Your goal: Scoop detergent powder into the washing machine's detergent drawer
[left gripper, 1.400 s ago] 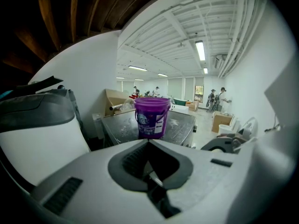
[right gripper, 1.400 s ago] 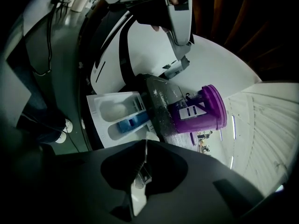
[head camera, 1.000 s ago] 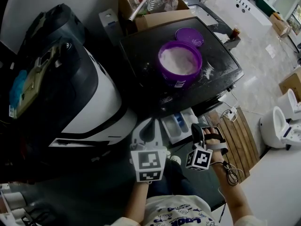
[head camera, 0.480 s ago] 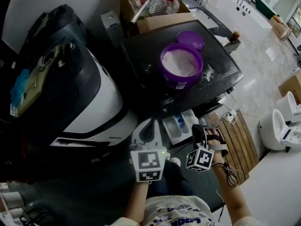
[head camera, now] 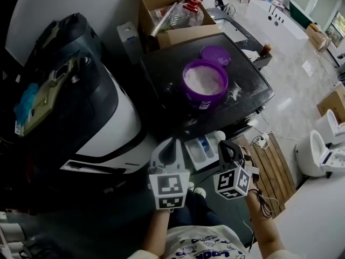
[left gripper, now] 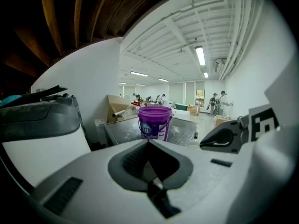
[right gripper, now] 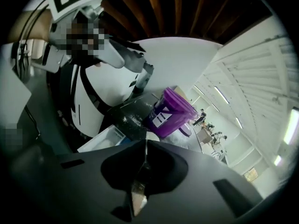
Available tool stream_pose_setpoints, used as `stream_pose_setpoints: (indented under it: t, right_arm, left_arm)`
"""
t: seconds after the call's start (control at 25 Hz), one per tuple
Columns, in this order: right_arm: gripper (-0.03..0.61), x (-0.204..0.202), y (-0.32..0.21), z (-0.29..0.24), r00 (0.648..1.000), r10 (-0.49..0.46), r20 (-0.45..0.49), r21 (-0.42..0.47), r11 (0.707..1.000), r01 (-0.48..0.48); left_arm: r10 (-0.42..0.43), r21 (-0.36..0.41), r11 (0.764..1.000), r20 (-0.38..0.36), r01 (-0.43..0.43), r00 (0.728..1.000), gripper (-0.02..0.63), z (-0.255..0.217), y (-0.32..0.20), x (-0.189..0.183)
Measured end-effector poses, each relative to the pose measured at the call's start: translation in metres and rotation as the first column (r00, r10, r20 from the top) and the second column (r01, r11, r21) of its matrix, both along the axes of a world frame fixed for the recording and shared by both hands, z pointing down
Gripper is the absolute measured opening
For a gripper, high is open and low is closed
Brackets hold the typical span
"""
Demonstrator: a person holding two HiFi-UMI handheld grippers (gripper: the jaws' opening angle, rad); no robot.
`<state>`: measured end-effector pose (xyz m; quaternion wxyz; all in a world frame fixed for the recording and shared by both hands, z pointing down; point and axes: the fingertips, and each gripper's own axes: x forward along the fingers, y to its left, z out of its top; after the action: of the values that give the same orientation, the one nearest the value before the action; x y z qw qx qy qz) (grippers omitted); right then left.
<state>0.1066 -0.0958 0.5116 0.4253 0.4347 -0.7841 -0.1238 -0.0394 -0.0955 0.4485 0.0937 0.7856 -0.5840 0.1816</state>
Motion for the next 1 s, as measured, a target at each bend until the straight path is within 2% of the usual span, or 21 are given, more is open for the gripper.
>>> stream_pose_setpoints:
  t: [0.2,0.48,0.72,1.0]
  right_arm:
    - [0.021,0.0,-0.006,-0.036,0.988,0.063,0.138,0.035,0.997,-0.068]
    - [0.021,0.001,-0.015,-0.085,0.945,0.122,0.303,0.082,0.985,-0.153]
    - [0.021,0.002,-0.022,-0.121,0.876,0.167,0.453,0.09,0.969,-0.231]
    - [0.021,0.011,-0.023,-0.146,0.808,0.2,0.554,0.089,0.951,-0.297]
  left_arm:
    - [-0.006,0.036,0.999,-0.006,0.006,1.0,0.002,-0.017,-0.002,0.0]
    - [-0.021,0.087,0.996,-0.009,0.022,1.0,0.002,-0.041,-0.004,-0.002]
    - [-0.029,0.132,0.991,-0.011,0.031,1.0,0.002,-0.061,-0.006,-0.004]
    - [-0.044,0.17,0.984,-0.013,0.045,0.999,0.002,-0.078,-0.006,-0.007]
